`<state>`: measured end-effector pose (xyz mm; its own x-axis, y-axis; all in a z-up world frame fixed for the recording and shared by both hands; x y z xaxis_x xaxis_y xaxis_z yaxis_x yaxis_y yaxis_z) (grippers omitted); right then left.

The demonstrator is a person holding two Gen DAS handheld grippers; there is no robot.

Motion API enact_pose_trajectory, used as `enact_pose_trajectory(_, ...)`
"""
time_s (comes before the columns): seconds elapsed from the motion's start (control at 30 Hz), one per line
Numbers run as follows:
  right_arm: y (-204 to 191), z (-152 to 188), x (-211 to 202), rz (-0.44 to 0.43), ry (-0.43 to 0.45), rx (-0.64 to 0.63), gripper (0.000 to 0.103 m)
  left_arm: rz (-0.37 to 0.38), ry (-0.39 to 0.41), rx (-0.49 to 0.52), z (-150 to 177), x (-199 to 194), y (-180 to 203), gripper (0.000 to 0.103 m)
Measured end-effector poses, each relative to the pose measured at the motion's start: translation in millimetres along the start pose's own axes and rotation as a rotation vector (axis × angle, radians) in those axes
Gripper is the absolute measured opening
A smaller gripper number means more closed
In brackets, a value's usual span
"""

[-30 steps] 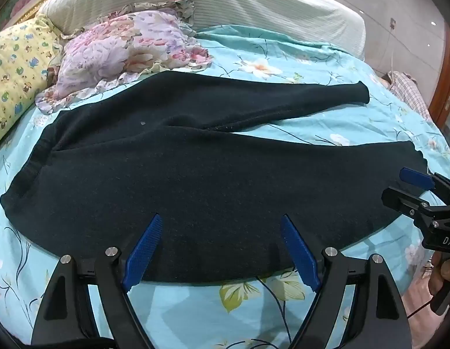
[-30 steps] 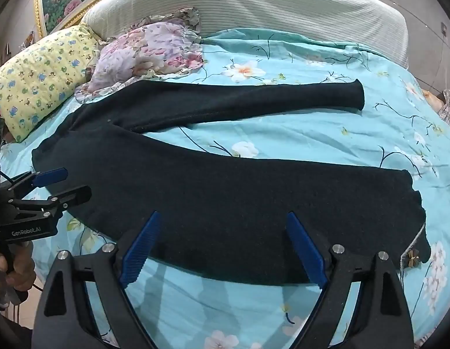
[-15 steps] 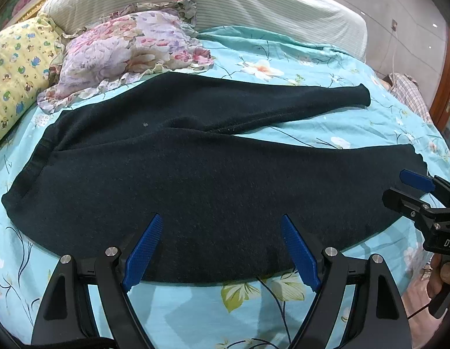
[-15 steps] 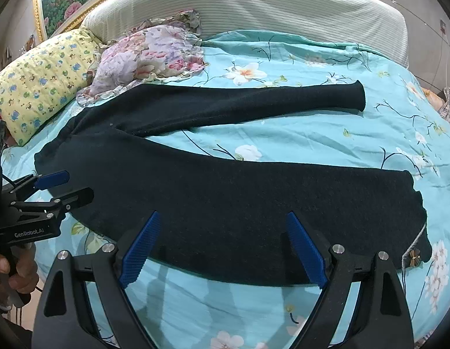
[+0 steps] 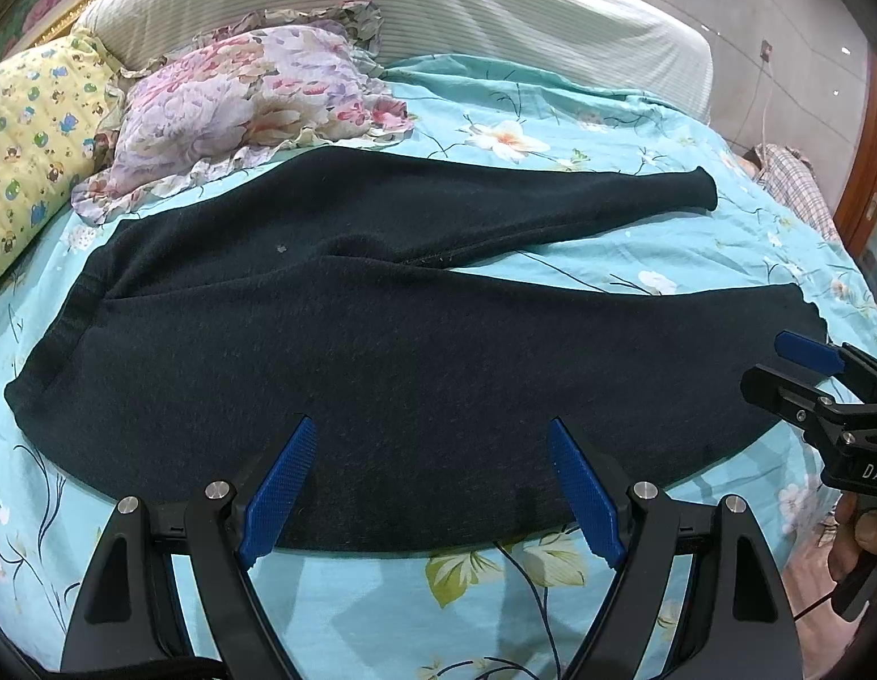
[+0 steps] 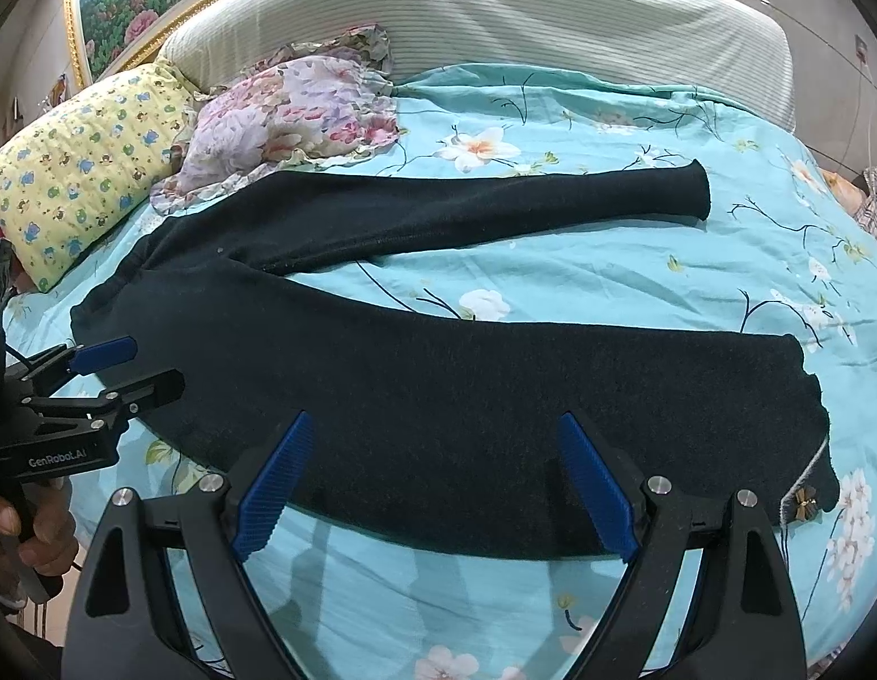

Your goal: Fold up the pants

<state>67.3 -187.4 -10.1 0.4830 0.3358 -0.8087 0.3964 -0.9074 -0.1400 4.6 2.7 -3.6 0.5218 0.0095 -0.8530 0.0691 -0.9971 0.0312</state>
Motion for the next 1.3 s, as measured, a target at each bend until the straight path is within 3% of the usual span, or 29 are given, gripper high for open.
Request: enact_pose_trajectory(1.3,15,-4,-1,-0.02,0.011,0.055,0.088,0.046,-0.029,0.017,-13,4,1,0.084)
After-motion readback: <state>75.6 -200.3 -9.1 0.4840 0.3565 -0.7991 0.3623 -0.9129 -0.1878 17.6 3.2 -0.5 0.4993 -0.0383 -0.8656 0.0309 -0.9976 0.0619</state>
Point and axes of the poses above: each gripper's, at about its wrist camera, not at the fingertips, and x roughly the way its jaws point, y to its right, z to its underside, the point moved 1 cm from there along x, roughly the way its jaws point, and after that the axes turned 11 degrees about -y, right-handed, at the moved point
